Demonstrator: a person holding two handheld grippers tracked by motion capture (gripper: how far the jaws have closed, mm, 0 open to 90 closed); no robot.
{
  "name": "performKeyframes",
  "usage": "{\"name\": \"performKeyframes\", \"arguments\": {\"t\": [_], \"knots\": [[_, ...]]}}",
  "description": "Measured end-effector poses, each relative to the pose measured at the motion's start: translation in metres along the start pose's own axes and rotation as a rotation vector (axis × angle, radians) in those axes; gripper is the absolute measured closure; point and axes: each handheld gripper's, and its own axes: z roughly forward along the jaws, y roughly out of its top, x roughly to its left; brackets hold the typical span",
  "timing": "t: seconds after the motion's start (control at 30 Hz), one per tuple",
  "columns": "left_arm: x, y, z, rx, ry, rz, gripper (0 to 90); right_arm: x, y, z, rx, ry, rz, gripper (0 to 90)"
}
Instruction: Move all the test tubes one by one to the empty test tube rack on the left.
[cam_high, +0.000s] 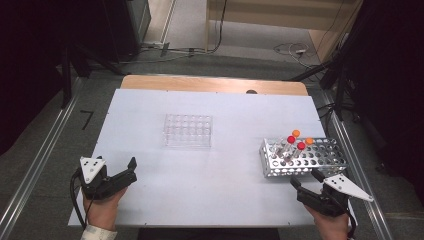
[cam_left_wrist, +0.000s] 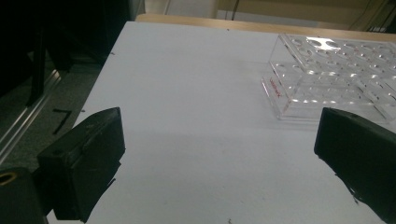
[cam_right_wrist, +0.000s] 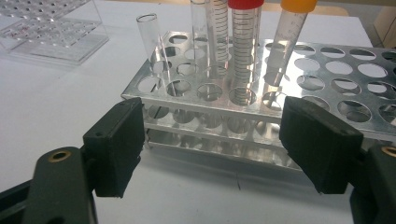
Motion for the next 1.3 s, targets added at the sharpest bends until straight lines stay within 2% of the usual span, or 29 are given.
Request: {"name": "performKeyframes", "arguments": {"t": [0.13, 0.23, 0.43, 0.6, 0.67, 1.1, 1.3], "knots": [[-0.005, -0.001, 0.002, 0.001, 0.004, 0.029, 2.2, -0.001, -0.001, -0.001, -0.003, -0.003, 0.003, 23.4], [-0.006, -0.001, 0.002, -0.001, 0.007, 0.034, 2.2, -0.001, -0.001, -0.001, -0.004, -0.003, 0.0, 23.7], [-0.006, -0.002, 0.003, 0.005, 0.005, 0.038, 2.2, 0.0, -0.001, -0.001, -0.005, -0.007, 0.001, 25.8], [-0.007, -0.002, 0.004, 0.011, 0.005, 0.042, 2.2, 0.004, 0.001, 0.002, -0.014, 0.001, -0.013, 29.0], [-0.008, -0.002, 0.004, 0.007, 0.01, 0.044, 2.2, 0.006, 0.002, 0.005, -0.014, -0.005, -0.032, 30.4], [-0.009, -0.003, 0.006, 0.015, 0.013, 0.051, 2.2, 0.011, 0.011, 0.016, -0.022, 0.026, -0.034, 32.5], [-0.008, -0.003, 0.006, 0.015, 0.015, 0.05, 2.2, 0.015, 0.015, 0.022, -0.031, 0.034, -0.037, 36.6]]}}
